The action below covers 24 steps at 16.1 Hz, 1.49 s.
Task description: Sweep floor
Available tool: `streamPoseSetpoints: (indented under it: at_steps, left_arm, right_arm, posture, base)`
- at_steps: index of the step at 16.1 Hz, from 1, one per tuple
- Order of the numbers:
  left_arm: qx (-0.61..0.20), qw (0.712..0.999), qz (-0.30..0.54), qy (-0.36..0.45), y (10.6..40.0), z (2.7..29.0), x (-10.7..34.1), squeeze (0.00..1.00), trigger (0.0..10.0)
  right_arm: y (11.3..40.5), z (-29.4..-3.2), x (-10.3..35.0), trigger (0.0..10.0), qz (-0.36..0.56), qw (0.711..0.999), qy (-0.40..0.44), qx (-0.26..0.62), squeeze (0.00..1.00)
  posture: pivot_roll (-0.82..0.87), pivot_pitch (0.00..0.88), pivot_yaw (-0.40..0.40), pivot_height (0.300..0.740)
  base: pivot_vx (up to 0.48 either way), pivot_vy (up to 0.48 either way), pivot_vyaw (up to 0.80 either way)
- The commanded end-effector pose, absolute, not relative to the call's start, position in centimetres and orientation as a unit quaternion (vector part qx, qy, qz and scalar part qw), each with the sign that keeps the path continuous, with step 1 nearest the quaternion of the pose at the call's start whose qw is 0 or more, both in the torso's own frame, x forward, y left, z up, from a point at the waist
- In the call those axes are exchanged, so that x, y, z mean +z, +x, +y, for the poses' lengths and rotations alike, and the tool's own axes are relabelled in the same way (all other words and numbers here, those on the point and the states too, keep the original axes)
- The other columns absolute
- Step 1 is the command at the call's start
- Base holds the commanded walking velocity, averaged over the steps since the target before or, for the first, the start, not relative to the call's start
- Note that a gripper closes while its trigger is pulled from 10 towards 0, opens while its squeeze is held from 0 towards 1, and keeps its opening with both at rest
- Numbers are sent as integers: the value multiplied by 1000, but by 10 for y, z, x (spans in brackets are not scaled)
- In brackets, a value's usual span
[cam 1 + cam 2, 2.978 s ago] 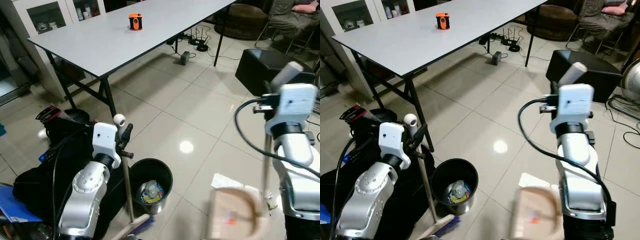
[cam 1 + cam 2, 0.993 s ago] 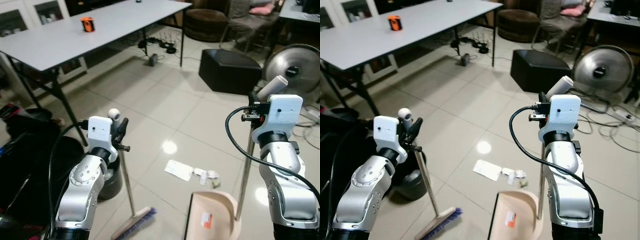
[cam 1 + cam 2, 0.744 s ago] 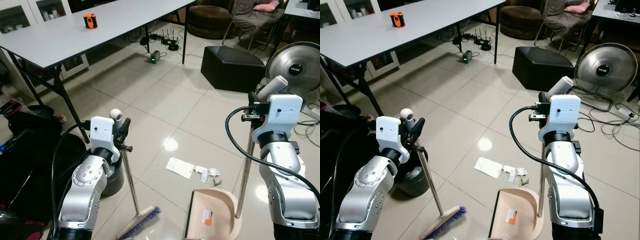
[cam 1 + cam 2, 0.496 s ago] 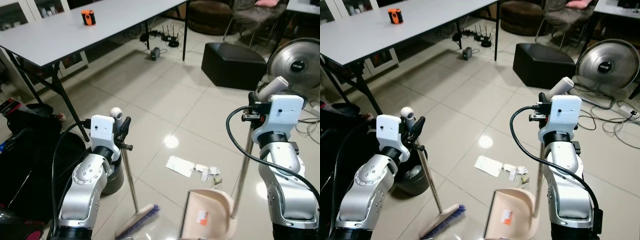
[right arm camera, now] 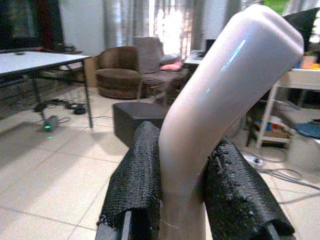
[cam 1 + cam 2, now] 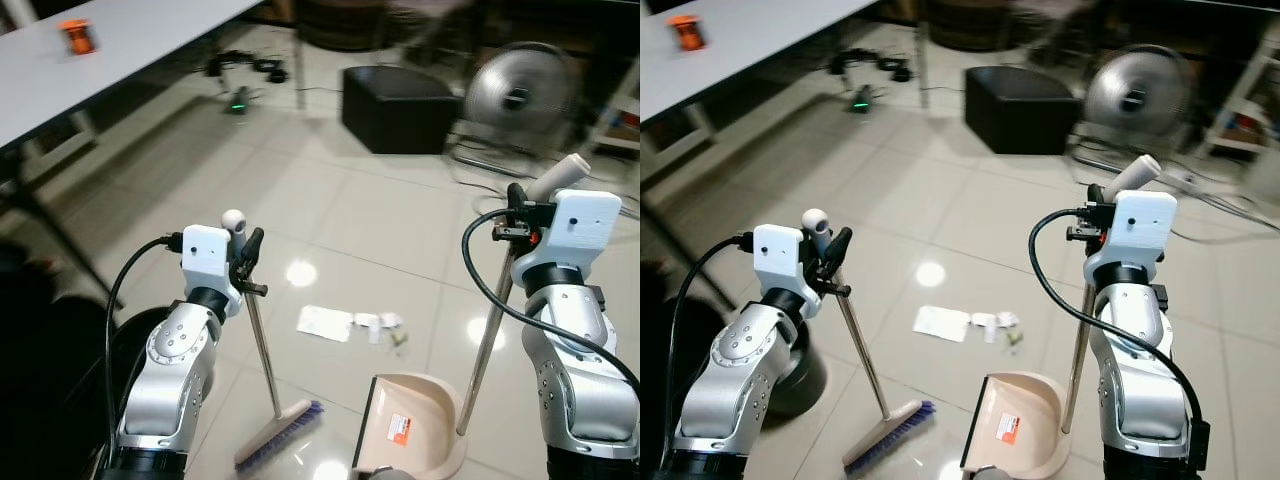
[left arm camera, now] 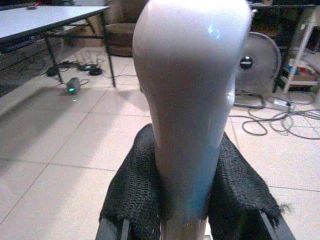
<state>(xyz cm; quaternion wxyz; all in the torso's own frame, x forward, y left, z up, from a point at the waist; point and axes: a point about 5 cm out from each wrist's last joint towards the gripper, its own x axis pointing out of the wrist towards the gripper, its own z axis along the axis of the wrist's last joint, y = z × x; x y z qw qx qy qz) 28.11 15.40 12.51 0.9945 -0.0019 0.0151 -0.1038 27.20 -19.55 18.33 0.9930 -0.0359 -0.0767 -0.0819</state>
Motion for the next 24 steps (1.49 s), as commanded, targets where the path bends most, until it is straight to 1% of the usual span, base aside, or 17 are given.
streamPoseSetpoints:
  at_steps: [1, 6, 13, 20, 24]
  left_arm:
    - [-99, 995, -12, 0, 285, 156, 137, 0, 10000]
    - [-94, 995, -22, -7, 288, 157, 141, 0, 10000]
    - [-83, 996, -29, -10, 290, 158, 144, 0, 10000]
    - [-90, 994, -63, -9, 293, 155, 156, 0, 10000]
    - [-90, 994, -65, -10, 293, 156, 156, 0, 10000]
  right_arm:
    - [271, -195, 195, 10000, -101, 991, -33, -83, 0]
    - [270, -197, 197, 10000, -105, 990, -32, -93, 0]
    - [270, -198, 199, 10000, -106, 989, -33, -95, 0]
    - [269, -198, 199, 10000, -105, 989, -33, -96, 0]
    - [269, -197, 199, 10000, -105, 989, -34, -94, 0]
  posture:
    - [-47, 0, 34, 740]
    - [-64, 0, 47, 740]
    - [-66, 6, 45, 740]
    - [-68, 12, 47, 740]
    - [-65, 14, 45, 740]
  base:
    - [0, 0, -800]
    - [0, 0, -800]
    - [0, 0, -800]
    - [0, 0, -800]
    - [253, 0, -125]
